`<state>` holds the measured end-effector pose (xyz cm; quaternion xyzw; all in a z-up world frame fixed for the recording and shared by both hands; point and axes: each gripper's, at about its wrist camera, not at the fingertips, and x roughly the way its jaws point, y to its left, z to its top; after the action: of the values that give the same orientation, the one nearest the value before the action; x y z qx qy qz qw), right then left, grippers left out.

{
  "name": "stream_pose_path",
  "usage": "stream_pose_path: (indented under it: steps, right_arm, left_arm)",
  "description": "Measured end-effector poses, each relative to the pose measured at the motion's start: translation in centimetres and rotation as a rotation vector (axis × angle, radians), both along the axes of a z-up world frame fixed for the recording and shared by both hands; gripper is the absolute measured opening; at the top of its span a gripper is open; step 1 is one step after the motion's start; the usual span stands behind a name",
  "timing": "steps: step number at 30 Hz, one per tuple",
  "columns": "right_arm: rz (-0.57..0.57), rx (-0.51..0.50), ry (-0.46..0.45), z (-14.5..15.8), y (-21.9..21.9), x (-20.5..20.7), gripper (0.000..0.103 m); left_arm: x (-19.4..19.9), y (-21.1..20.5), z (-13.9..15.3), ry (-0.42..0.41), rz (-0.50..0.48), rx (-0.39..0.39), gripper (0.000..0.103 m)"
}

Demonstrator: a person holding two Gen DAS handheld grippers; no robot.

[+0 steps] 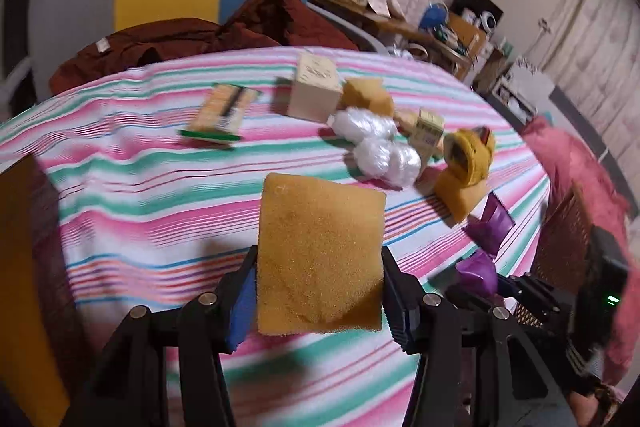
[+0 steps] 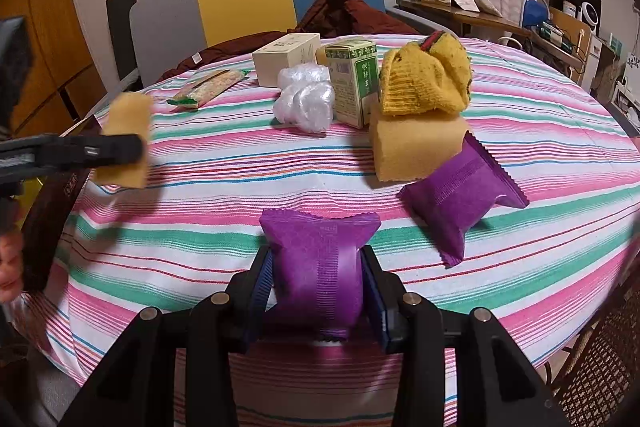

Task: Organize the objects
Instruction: 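Carry the yellow sponge in the left gripper and the purple packet in the right gripper to the tray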

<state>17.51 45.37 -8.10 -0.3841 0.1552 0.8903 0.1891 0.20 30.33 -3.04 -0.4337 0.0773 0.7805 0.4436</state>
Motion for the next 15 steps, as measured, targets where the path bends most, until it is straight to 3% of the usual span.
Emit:
stream_pose_path:
  steps: [4, 15]
  right_arm:
    - [0.035, -0.054, 0.040, 0.4, -0.6, -0.1, 0.039]
    - [0.182, -0.025, 0.088, 3.2, -5.4, -2.8, 0.038]
  left_arm:
    - [-0.2, -3.8, 1.3, 0.023, 0.056, 0.018, 0.055]
    - [-2.4, -17.4, 2.0, -0.028, 0.302, 0.058, 0.055]
